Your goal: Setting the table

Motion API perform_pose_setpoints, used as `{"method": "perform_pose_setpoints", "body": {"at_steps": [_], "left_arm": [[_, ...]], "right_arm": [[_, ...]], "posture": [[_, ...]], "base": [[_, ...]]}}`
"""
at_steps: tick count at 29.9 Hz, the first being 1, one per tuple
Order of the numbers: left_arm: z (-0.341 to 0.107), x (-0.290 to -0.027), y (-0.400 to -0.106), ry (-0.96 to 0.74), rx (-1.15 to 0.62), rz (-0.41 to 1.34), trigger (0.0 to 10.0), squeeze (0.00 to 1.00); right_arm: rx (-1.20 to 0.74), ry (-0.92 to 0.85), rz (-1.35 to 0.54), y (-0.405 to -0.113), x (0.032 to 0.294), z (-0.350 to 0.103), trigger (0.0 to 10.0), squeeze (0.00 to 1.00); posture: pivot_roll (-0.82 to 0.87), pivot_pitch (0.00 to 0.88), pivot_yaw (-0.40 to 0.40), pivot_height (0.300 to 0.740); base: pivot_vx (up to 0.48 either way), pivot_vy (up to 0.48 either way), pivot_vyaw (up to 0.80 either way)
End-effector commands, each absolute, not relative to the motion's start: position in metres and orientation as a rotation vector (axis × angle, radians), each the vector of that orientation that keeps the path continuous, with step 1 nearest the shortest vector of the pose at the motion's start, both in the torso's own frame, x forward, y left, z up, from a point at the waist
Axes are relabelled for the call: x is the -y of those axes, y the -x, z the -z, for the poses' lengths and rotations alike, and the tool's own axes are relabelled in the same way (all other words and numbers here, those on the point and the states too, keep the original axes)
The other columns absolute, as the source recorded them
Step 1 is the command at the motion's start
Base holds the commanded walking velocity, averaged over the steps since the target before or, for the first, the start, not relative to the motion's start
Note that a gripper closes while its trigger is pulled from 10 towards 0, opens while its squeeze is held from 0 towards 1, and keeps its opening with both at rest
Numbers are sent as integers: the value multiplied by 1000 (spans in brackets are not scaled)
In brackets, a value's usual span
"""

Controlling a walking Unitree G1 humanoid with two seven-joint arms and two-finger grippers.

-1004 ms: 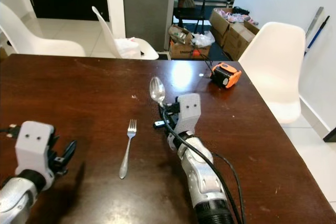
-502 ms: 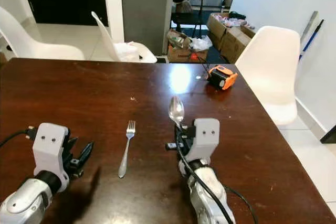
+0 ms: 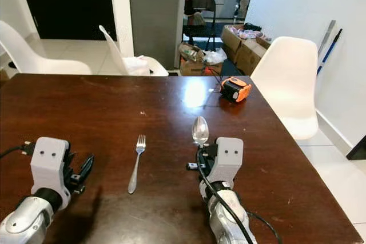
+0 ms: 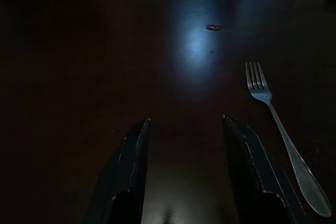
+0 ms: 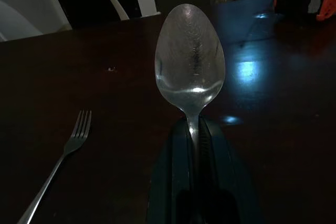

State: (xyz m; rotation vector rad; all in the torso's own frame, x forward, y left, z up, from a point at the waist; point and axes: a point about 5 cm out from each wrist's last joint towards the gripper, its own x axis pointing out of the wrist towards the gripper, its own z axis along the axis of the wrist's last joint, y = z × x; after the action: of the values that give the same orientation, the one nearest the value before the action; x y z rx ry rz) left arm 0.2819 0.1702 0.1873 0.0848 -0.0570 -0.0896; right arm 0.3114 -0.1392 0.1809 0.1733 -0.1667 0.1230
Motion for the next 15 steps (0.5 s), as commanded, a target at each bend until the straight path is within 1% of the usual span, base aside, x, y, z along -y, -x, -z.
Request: {"method": "perform_pose_setpoints", "body": {"at_steps": [1, 8, 12, 14, 15], "left_arm": [[-182, -170, -281, -75, 41, 88, 10000, 0], [-178, -172, -282, -79, 39, 77, 10000, 0], [-172, -170, -283, -65, 40, 62, 10000, 0], [-171, -169, -283, -61, 42, 60, 10000, 0], [-171, -166, -286, -47, 52, 56, 10000, 0]], "right_arm": [[147, -178, -118, -312, 139, -178, 10000, 0], [157, -173, -132, -313, 136, -181, 10000, 0], [160, -154, -147, -313, 135, -181, 10000, 0], [159, -151, -150, -313, 135, -182, 10000, 0], [158, -141, -159, -314, 136, -183, 10000, 0]], "posture": [[70, 95, 62, 740], [59, 91, 61, 740], [31, 75, 29, 740], [31, 75, 29, 740], [19, 68, 12, 740]], "base": [[0, 0, 0], [0, 0, 0], [0, 0, 0], [0, 0, 0], [0, 0, 0]]}}
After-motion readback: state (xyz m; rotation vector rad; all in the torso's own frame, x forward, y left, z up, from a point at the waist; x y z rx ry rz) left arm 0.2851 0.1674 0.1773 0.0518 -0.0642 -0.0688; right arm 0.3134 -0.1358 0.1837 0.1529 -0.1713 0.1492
